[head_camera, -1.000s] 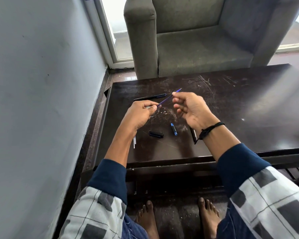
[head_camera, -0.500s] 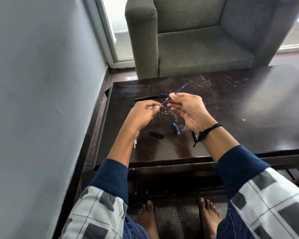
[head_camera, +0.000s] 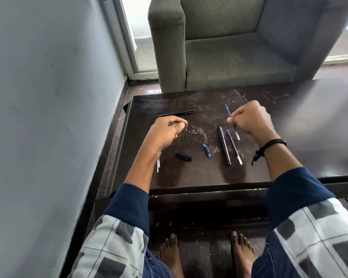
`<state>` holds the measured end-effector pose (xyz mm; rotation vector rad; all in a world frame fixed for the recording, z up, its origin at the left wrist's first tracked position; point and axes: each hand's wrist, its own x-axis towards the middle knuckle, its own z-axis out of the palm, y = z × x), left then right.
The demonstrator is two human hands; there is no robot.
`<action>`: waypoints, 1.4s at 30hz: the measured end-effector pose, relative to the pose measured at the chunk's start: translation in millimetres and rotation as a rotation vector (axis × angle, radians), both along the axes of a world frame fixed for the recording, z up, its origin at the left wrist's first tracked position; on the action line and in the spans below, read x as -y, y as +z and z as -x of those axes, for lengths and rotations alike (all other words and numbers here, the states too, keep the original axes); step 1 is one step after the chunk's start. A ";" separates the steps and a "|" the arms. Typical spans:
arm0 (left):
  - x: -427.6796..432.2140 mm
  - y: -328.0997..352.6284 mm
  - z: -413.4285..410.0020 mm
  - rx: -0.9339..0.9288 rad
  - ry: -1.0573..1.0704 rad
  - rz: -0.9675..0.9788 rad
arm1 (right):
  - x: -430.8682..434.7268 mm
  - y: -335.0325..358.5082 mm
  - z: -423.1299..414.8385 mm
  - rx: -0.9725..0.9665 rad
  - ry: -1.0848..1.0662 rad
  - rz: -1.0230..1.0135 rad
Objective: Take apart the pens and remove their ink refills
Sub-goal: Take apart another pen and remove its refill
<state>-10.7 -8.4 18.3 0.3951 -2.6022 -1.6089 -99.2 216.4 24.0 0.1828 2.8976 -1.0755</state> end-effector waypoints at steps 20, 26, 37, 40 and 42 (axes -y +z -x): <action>12.4 6.0 -4.9 -0.025 0.028 0.034 | -2.1 3.0 -16.1 0.166 0.057 -0.442; 19.3 8.5 -5.1 -0.042 0.048 0.020 | 16.5 -5.1 -16.3 0.015 0.243 -0.322; 48.7 7.3 -4.1 -0.064 0.172 0.007 | 79.1 -15.7 -41.2 -0.095 0.542 -0.269; 53.7 6.6 -5.6 -0.058 0.184 0.007 | 102.9 -18.7 -51.2 -0.097 0.691 -0.244; 55.2 7.6 -7.2 -0.060 0.191 0.005 | 117.0 -20.5 -58.4 -0.094 0.798 -0.241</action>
